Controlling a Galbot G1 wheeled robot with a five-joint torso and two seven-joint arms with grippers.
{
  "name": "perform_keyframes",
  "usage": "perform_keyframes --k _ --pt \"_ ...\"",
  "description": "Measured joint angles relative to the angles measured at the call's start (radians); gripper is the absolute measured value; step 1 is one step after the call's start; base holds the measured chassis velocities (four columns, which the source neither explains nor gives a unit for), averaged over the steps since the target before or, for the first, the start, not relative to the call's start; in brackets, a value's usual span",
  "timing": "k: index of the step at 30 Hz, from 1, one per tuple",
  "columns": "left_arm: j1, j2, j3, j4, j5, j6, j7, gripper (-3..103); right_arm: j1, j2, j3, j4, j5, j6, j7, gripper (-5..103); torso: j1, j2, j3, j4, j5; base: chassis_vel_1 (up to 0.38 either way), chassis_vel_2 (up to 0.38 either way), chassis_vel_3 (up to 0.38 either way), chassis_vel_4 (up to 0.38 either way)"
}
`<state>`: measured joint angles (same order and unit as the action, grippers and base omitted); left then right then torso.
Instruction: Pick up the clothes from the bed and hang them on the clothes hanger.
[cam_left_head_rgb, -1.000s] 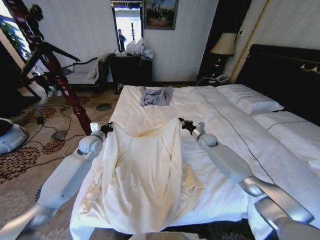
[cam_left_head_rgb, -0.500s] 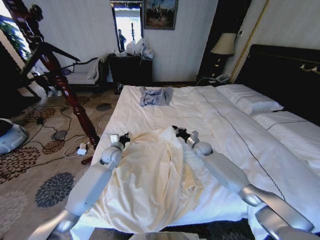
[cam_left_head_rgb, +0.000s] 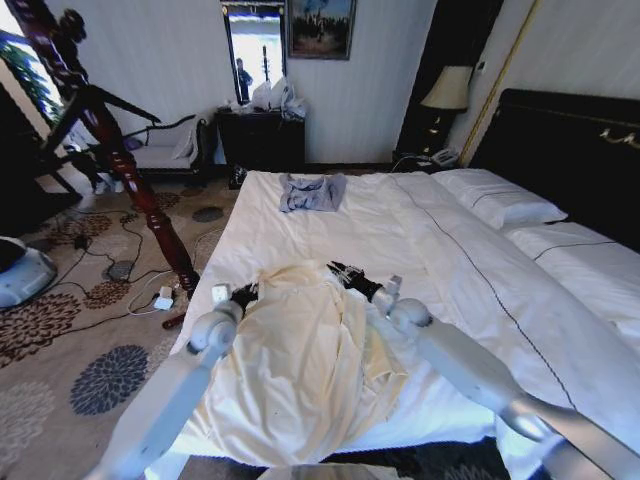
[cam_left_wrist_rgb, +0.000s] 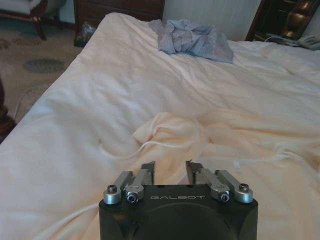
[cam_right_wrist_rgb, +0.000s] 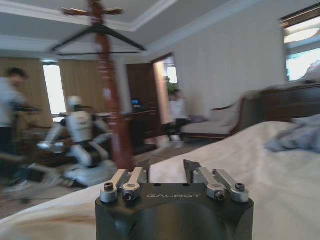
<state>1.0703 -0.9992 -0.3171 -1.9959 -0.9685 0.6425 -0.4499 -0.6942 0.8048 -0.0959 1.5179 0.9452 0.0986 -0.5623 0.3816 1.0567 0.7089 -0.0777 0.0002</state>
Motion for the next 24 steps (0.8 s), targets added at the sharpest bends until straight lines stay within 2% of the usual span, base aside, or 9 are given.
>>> perform_keyframes --k 2,4,8,9,10,11,14,18,24 --pt "0.039 0.009 -0.040 -0.034 -0.017 0.008 0.010 40 -0.024 -0.021 0.017 0.022 0.006 0.004 -0.017 44 0.000 0.000 0.000 -0.0003 0.0000 0.000 0.000 0.000 0.000" --pt "0.101 0.018 -0.102 -0.083 -0.030 0.002 0.018 51 -0.059 -0.046 0.049 0.059 0.010 0.025 -0.013 50 0.000 0.000 0.000 -0.0005 -0.0004 0.000 0.000 0.000 0.000" --pt "0.239 0.013 -0.259 -0.205 -0.030 -0.053 0.021 61 -0.155 -0.063 0.178 0.175 0.037 0.060 0.135 61 0.000 0.000 0.000 0.0003 -0.0001 0.000 0.000 0.000 0.000" --pt "0.315 -0.002 -0.357 -0.268 -0.001 -0.104 0.025 67 -0.211 -0.055 0.280 0.256 0.037 0.069 0.319 71 0.000 0.000 0.000 -0.0001 -0.0003 0.000 0.000 0.000 0.000" --pt "0.343 -0.010 -0.394 -0.291 0.024 -0.139 0.028 72 -0.229 -0.048 0.326 0.287 0.032 0.072 0.402 71 0.000 0.000 0.000 0.0000 0.0000 0.000 0.000 0.000 0.000" --pt "0.343 -0.010 -0.394 -0.291 0.024 -0.139 0.028 72 -0.229 -0.048 0.326 0.287 0.032 0.072 0.402 71 0.000 0.000 0.000 0.0000 0.0000 0.000 0.000 0.000 0.000" --pt "0.409 -0.064 -0.518 -0.324 0.241 -0.390 0.075 89 -0.300 -0.013 0.536 0.389 0.013 0.088 0.569 88 0.000 0.000 0.000 0.0002 -0.0001 0.000 0.000 0.000 0.000" --pt "0.457 -0.121 -0.610 -0.327 0.362 -0.472 0.110 97 -0.389 0.008 0.714 0.462 0.002 0.086 0.584 97 0.000 0.000 0.000 -0.0003 -0.0003 0.000 0.000 0.000 0.000" --pt "0.563 -0.183 -0.681 -0.379 0.435 -0.549 0.145 100 -0.608 0.061 0.960 0.568 -0.034 0.083 0.611 100 0.000 0.000 0.000 -0.0001 0.0001 0.000 0.000 0.000 0.000"
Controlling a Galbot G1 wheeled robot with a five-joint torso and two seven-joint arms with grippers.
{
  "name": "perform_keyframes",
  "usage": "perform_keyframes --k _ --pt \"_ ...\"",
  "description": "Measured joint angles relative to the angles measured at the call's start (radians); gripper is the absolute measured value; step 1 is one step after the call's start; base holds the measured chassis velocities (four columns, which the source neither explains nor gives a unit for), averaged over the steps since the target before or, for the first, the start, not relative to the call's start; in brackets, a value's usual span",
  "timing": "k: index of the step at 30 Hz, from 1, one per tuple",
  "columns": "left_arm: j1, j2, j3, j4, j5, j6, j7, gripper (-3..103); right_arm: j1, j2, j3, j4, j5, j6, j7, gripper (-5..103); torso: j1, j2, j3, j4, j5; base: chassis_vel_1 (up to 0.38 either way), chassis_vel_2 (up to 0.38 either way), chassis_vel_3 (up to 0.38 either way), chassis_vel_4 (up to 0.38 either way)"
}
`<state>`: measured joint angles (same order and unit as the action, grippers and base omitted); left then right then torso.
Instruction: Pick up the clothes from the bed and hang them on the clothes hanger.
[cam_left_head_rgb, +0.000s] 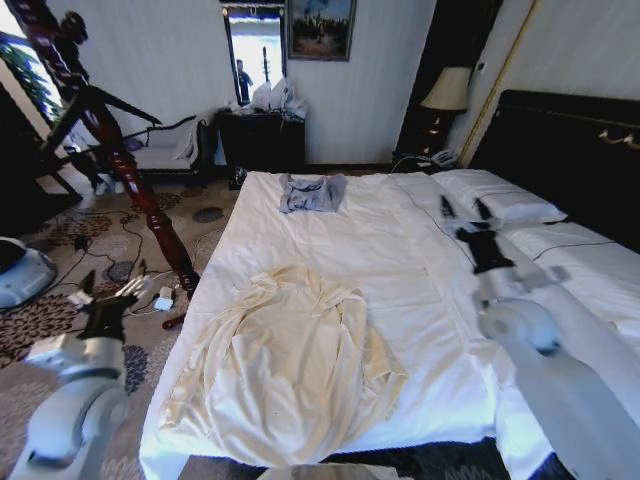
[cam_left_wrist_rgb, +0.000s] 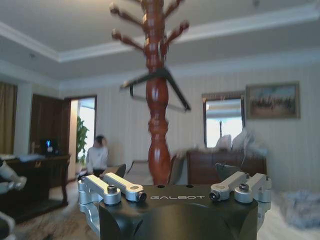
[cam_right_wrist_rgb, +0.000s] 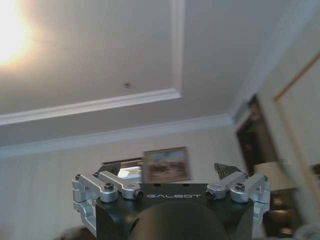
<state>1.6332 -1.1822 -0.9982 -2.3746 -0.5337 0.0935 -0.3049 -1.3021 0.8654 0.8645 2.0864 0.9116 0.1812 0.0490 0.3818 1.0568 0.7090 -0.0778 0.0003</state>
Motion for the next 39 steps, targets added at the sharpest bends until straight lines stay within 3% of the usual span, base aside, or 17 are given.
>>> perform_keyframes --k 4,7,9,12,16,22,23,25,27,28,30,32,33,34,36,37,39 --pt "0.020 -0.048 -0.003 -0.051 0.015 -0.053 0.037 100 -0.104 0.047 0.092 0.085 -0.002 -0.017 0.017 100 0.000 0.000 0.000 -0.0004 0.0002 0.000 0.000 0.000 0.000" --pt "0.043 -0.133 0.005 -0.101 0.075 -0.116 0.141 100 -0.231 0.122 0.174 0.181 -0.038 -0.062 0.035 100 0.000 0.000 0.000 0.0001 -0.0004 0.000 0.000 0.000 0.000" --pt "0.070 -0.186 0.024 -0.124 0.088 -0.123 0.199 100 -0.302 0.176 0.197 0.222 -0.077 -0.079 0.048 100 0.000 0.000 0.000 -0.0001 -0.0003 0.000 0.000 0.000 0.000" --pt "0.102 -0.232 0.054 -0.130 0.088 -0.120 0.229 100 -0.358 0.235 0.202 0.253 -0.116 -0.083 0.052 100 0.000 0.000 0.000 -0.0001 0.0000 0.000 0.000 0.000 0.000" --pt "0.121 -0.293 0.083 -0.132 0.084 -0.102 0.226 100 -0.397 0.340 0.166 0.284 -0.208 -0.064 0.053 100 0.000 0.000 0.000 -0.0001 -0.0004 0.000 0.000 0.000 0.000" --pt "0.123 -0.295 0.051 -0.131 0.084 -0.096 0.198 100 -0.359 0.390 0.122 0.306 -0.219 -0.062 0.074 100 0.000 0.000 0.000 0.0003 -0.0004 0.000 0.000 0.000 0.000" --pt "0.121 -0.287 0.037 -0.131 0.073 -0.064 0.168 100 -0.353 0.400 0.110 0.307 -0.225 -0.062 0.076 100 0.000 0.000 0.000 0.0004 -0.0004 0.000 0.000 0.000 0.000" --pt "0.097 -0.243 -0.008 -0.129 -0.003 0.054 0.073 100 -0.347 0.414 0.087 0.307 -0.232 -0.062 0.083 100 0.000 0.000 0.000 0.0004 -0.0007 0.000 0.000 0.000 0.000" --pt "0.063 -0.151 -0.079 -0.129 -0.143 0.146 -0.009 100 -0.339 0.416 0.069 0.307 -0.229 -0.064 0.092 100 0.000 0.000 0.000 0.0001 -0.0010 0.000 0.000 0.000 0.000" --pt "0.063 -0.151 -0.079 -0.129 -0.143 0.146 -0.009 100 -0.339 0.416 0.069 0.307 -0.229 -0.064 0.092 100 0.000 0.000 0.000 0.0001 -0.0010 0.000 0.000 0.000 0.000" --pt "0.022 0.019 -0.217 -0.128 -0.360 0.256 -0.092 100 -0.326 0.411 0.059 0.303 -0.227 -0.068 0.097 100 0.000 0.000 0.000 0.0002 -0.0010 0.000 0.000 0.000 0.000" --pt "-0.014 0.172 -0.307 -0.128 -0.545 0.315 -0.137 100 -0.322 0.407 0.058 0.298 -0.225 -0.069 0.099 100 0.000 0.000 0.000 0.0003 -0.0006 0.000 0.000 0.000 0.000" --pt "-0.029 0.228 -0.327 -0.128 -0.590 0.323 -0.143 100 -0.322 0.406 0.058 0.296 -0.224 -0.069 0.100 100 0.000 0.000 0.000 0.0000 -0.0007 0.000 0.000 0.000 0.000" --pt "-0.029 0.228 -0.327 -0.128 -0.590 0.323 -0.143 100 -0.322 0.406 0.058 0.296 -0.224 -0.069 0.100 100 0.000 0.000 0.000 0.0000 -0.0007 0.000 0.000 0.000 0.000" --pt "-0.090 0.391 -0.327 -0.124 -0.623 0.282 -0.110 100 -0.321 0.406 0.055 0.285 -0.226 -0.069 0.101 100 0.000 0.000 0.000 -0.0004 -0.0003 0.000 0.000 0.000 0.000" --pt "-0.118 0.437 -0.302 -0.103 -0.613 0.256 -0.091 100 -0.319 0.407 0.051 0.280 -0.229 -0.068 0.101 100 0.000 0.000 0.000 -0.0004 0.0004 0.000 0.000 0.000 0.000" --pt "-0.134 0.457 -0.286 -0.082 -0.609 0.245 -0.084 100 -0.315 0.409 0.045 0.275 -0.231 -0.068 0.101 100 0.000 0.000 0.000 -0.0006 0.0005 0.000 0.000 0.000 0.000"
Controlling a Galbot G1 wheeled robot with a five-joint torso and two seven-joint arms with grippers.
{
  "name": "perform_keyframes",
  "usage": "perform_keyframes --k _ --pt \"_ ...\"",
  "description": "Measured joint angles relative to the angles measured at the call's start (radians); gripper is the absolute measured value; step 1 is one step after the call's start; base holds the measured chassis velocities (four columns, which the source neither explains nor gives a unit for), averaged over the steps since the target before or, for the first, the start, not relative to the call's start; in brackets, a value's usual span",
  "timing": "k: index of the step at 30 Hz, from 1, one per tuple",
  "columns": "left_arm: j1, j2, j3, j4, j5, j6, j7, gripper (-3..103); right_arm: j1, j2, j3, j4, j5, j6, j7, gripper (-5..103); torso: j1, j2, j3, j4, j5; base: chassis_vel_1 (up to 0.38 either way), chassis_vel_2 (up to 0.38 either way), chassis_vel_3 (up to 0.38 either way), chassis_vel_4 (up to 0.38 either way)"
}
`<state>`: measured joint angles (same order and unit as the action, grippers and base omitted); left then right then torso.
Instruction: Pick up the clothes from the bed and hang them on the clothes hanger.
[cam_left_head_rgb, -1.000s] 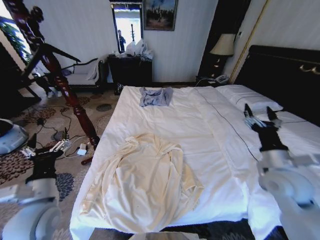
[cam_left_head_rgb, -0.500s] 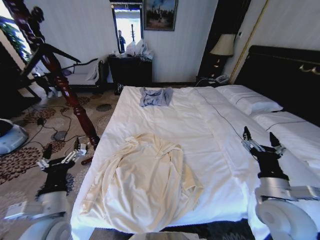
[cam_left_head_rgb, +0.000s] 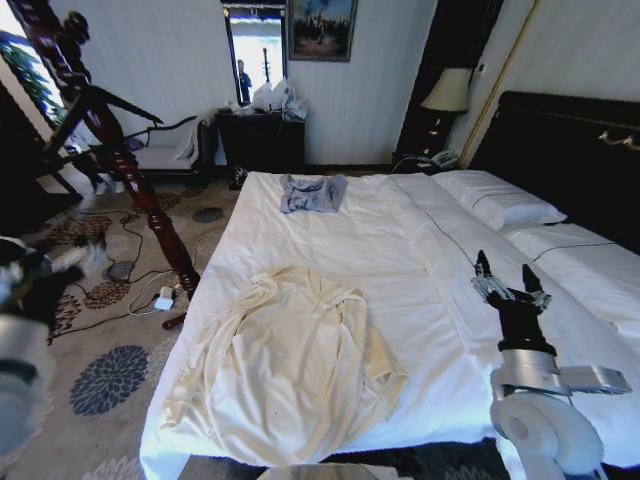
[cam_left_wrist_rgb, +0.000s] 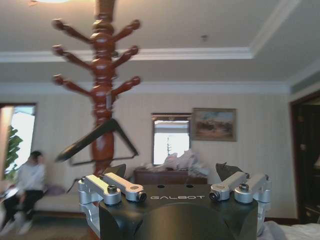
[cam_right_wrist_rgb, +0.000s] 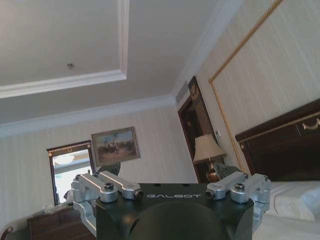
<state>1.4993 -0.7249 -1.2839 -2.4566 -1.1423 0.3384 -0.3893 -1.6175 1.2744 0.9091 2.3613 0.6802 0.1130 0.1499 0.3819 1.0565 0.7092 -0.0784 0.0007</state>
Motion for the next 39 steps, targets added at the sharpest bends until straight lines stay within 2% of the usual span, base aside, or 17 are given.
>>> perform_keyframes --k 2,5,6,9,10,12,15,17,23,24,25,28,32,34,35,37,39 --pt "-0.056 0.059 0.060 0.091 0.005 -0.028 0.020 100 0.034 -0.001 -0.041 -0.026 -0.005 -0.001 0.001 100 0.000 0.000 0.000 0.0003 -0.0015 0.000 0.000 0.000 0.000" --pt "-0.109 0.085 0.111 0.166 0.005 -0.041 0.027 100 0.062 -0.004 -0.074 -0.053 -0.017 -0.002 0.001 100 0.000 0.000 0.000 0.0022 -0.0009 0.000 0.000 0.000 0.000" --pt "-0.175 0.105 0.190 0.249 0.008 -0.056 0.045 100 0.073 -0.001 -0.089 -0.076 -0.034 0.000 0.001 100 0.000 0.000 0.000 0.0015 -0.0013 0.000 0.000 0.000 0.000" --pt "-0.280 0.111 0.316 0.365 0.030 -0.081 0.095 100 0.091 0.010 -0.102 -0.114 -0.053 0.009 0.001 100 0.000 0.000 0.000 -0.0002 -0.0009 0.000 0.000 0.000 0.000" --pt "-0.280 0.111 0.316 0.365 0.030 -0.081 0.095 100 0.091 0.010 -0.102 -0.114 -0.053 0.009 0.001 100 0.000 0.000 0.000 -0.0002 -0.0009 0.000 0.000 0.000 0.000" --pt "-0.379 0.072 0.432 0.451 0.072 -0.094 0.143 100 0.118 0.019 -0.113 -0.161 -0.066 0.014 0.000 100 0.000 0.000 0.000 0.0008 -0.0007 0.000 0.000 0.000 0.000" --pt "-0.431 0.028 0.499 0.499 0.107 -0.102 0.166 100 0.137 0.023 -0.119 -0.193 -0.073 0.015 0.000 100 0.000 0.000 0.000 0.0008 -0.0005 0.000 0.000 0.000 0.000" --pt "-0.503 -0.039 0.585 0.577 0.154 -0.114 0.196 100 0.162 0.022 -0.126 -0.237 -0.076 0.018 -0.002 100 0.000 0.000 0.000 0.0011 -0.0010 0.000 0.000 0.000 0.000" --pt "-0.672 -0.176 0.764 0.746 0.226 -0.130 0.214 100 0.203 0.003 -0.132 -0.335 -0.074 0.046 -0.017 100 0.000 0.000 0.000 0.0002 -0.0007 0.000 0.000 0.000 0.000" --pt "-0.745 -0.227 0.828 0.809 0.254 -0.135 0.216 100 0.222 -0.002 -0.135 -0.377 -0.066 0.059 -0.020 100 0.000 0.000 0.000 0.0007 -0.0009 0.000 0.000 0.000 0.000" --pt "-0.745 -0.227 0.828 0.809 0.254 -0.135 0.216 100 0.222 -0.002 -0.135 -0.377 -0.066 0.059 -0.020 100 0.000 0.000 0.000 0.0007 -0.0009 0.000 0.000 0.000 0.000" --pt "-0.854 -0.273 0.907 0.860 0.273 -0.135 0.195 100 0.244 -0.009 -0.140 -0.413 -0.056 0.068 -0.020 100 0.000 0.000 0.000 0.0001 -0.0006 0.000 0.000 0.000 0.000" --pt "-0.965 -0.259 0.985 0.824 0.250 -0.100 0.128 100 0.253 -0.021 -0.141 -0.427 -0.055 0.072 -0.022 100 0.000 0.000 0.000 0.0003 -0.0004 0.000 0.000 0.000 0.000" --pt "-1.038 -0.204 1.030 0.734 0.199 -0.055 0.058 100 0.253 -0.026 -0.141 -0.428 -0.055 0.075 -0.023 100 0.000 0.000 0.000 0.0005 -0.0005 0.000 0.000 0.000 0.000" --pt "-1.038 -0.204 1.030 0.734 0.199 -0.055 0.058 100 0.253 -0.026 -0.141 -0.428 -0.055 0.075 -0.023 100 0.000 0.000 0.000 0.0005 -0.0005 0.000 0.000 0.000 0.000" --pt "-1.065 -0.152 1.038 0.656 0.152 -0.010 0.008 100 0.251 -0.026 -0.139 -0.428 -0.055 0.076 -0.023 100 0.000 0.000 0.000 0.0004 -0.0003 0.000 0.000 0.000 0.000" --pt "-1.060 -0.037 1.009 0.533 0.099 0.078 -0.073 100 0.247 -0.028 -0.138 -0.425 -0.055 0.082 -0.029 100 0.000 0.000 0.000 0.0005 -0.0003 0.000 0.000 0.000 0.000"
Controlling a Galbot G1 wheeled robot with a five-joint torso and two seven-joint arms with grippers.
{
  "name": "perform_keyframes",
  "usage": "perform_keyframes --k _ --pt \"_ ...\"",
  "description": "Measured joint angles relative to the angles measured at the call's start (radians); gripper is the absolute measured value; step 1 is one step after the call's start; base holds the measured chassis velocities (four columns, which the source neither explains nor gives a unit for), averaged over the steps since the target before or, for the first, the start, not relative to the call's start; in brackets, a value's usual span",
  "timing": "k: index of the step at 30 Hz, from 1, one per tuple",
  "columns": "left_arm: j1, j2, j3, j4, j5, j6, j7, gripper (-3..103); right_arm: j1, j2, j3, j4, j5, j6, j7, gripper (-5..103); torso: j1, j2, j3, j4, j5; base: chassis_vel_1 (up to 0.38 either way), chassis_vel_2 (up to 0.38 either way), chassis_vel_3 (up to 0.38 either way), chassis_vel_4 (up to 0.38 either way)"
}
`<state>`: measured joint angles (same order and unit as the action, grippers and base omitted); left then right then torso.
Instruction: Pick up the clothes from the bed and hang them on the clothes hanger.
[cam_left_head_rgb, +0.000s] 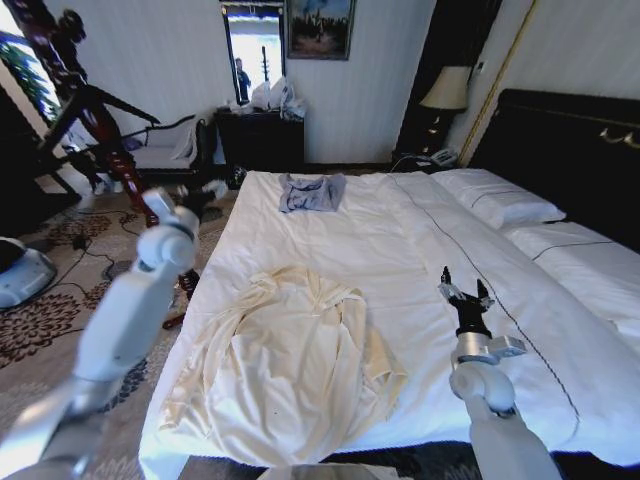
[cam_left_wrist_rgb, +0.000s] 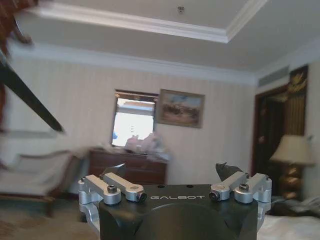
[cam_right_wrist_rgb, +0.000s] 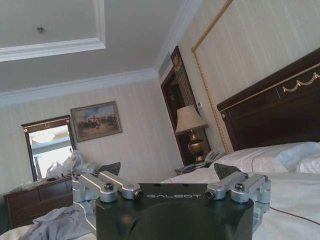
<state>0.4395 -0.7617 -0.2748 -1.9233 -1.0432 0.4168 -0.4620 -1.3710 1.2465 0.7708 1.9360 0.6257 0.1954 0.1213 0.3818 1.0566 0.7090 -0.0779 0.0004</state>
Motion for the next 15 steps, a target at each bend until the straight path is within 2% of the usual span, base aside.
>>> perform_keyframes --k 1,3,4,5,7,9,12,14,15 --pt "0.000 0.000 0.000 0.000 0.000 0.000 0.000 100 0.000 0.000 0.000 0.000 0.000 0.000 0.000 100 0.000 0.000 0.000 0.0000 0.0000 0.000 0.000 0.000 0.000" --pt "0.034 0.080 -0.051 -0.057 -0.019 0.048 -0.027 100 -0.002 -0.004 -0.001 0.001 0.000 0.003 -0.004 100 0.000 0.000 0.000 0.0004 -0.0004 0.000 0.000 0.000 0.000" --pt "0.078 0.150 -0.112 -0.093 -0.028 0.069 -0.030 100 -0.001 -0.009 -0.005 -0.001 0.000 0.007 -0.006 100 0.000 0.000 0.000 0.0009 -0.0010 0.000 0.000 0.000 0.000" --pt "0.117 0.196 -0.162 -0.108 -0.031 0.073 -0.025 100 0.000 -0.012 -0.008 -0.004 0.000 0.010 -0.007 100 0.000 0.000 0.000 0.0011 -0.0010 0.000 0.000 0.000 0.000" --pt "0.141 0.222 -0.194 -0.114 -0.033 0.073 -0.017 100 0.002 -0.014 -0.011 -0.007 0.000 0.011 -0.007 100 0.000 0.000 0.000 0.0011 -0.0011 0.000 0.000 0.000 0.000" --pt "0.231 0.306 -0.307 -0.113 -0.043 0.040 0.031 100 0.012 -0.013 -0.024 -0.023 -0.002 0.019 -0.008 100 0.000 0.000 0.000 0.0012 -0.0002 0.000 0.000 0.000 0.000" --pt "0.259 0.311 -0.329 -0.091 -0.056 0.000 0.051 100 0.023 -0.004 -0.041 -0.041 -0.012 0.025 -0.009 100 0.000 0.000 0.000 0.0008 -0.0005 0.000 0.000 0.000 0.000" --pt "0.256 0.283 -0.318 -0.063 -0.055 -0.035 0.060 100 0.029 0.005 -0.057 -0.051 -0.024 0.028 -0.009 100 0.000 0.000 0.000 -0.0001 -0.0005 0.000 0.000 0.000 0.000" --pt "0.239 0.242 -0.296 -0.018 -0.029 -0.075 0.077 100 0.031 0.013 -0.073 -0.056 -0.037 0.030 -0.008 100 0.000 0.000 0.000 -0.0004 -0.0010 0.000 0.000 0.000 0.000"
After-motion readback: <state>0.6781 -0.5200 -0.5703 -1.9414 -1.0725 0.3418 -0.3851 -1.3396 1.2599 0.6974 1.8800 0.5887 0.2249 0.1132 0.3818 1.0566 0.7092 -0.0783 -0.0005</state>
